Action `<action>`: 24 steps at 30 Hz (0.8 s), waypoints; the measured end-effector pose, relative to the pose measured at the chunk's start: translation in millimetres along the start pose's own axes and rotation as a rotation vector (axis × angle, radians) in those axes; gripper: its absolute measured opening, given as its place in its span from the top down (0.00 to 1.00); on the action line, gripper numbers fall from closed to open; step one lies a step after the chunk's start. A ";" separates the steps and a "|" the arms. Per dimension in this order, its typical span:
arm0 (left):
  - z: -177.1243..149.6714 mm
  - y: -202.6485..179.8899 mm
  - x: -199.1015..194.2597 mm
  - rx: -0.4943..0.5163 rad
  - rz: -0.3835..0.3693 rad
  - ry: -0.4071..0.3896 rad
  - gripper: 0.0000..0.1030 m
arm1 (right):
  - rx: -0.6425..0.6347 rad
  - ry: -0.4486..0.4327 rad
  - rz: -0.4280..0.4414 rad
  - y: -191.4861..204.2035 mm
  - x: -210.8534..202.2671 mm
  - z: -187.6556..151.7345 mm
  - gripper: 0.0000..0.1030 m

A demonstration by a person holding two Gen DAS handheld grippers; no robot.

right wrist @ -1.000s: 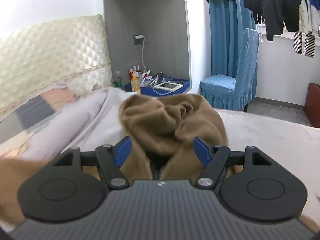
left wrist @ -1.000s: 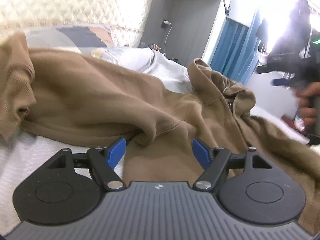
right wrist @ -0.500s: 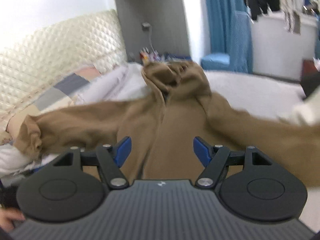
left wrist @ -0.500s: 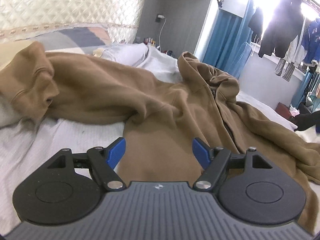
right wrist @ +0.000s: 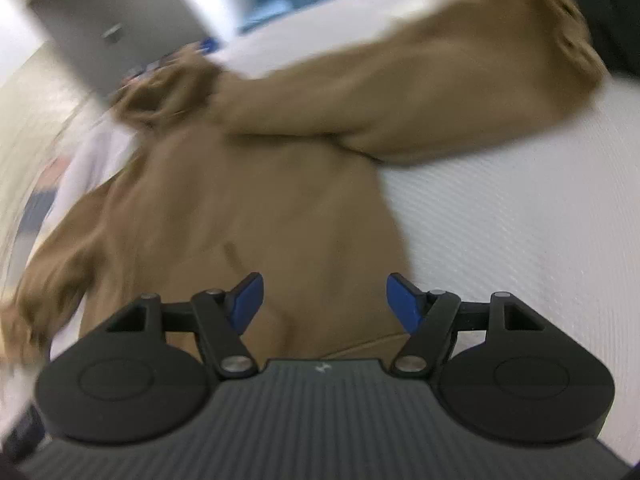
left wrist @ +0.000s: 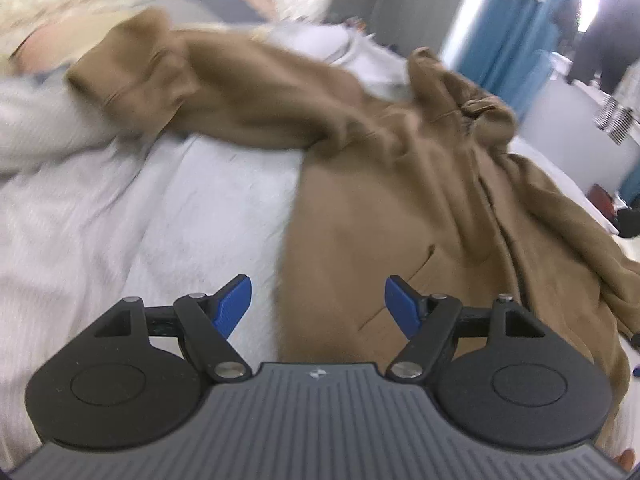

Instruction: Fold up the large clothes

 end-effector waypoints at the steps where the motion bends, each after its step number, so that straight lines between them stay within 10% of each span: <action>1: -2.1 3.3 1.0 -0.021 -0.002 0.018 0.24 | 0.045 0.007 -0.014 -8.1 4.9 0.1 0.32; 11: -22.5 7.1 31.4 -0.116 -0.034 0.201 0.24 | 0.126 0.119 -0.033 -15.9 46.9 -19.5 0.28; 24: -24.7 -0.2 37.0 -0.117 -0.072 0.229 0.24 | 0.160 0.024 0.454 30.0 11.3 -1.5 0.29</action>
Point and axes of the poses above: each gripper's, at about its wrist camera, not at the fingertips, and x roughly the way its jaws point, y to its left, z to its top, the point moved 7 cm from there along x, roughly the way its jaws point, and after that the axes turned 12 degrees about z, right-handed, at the moved point
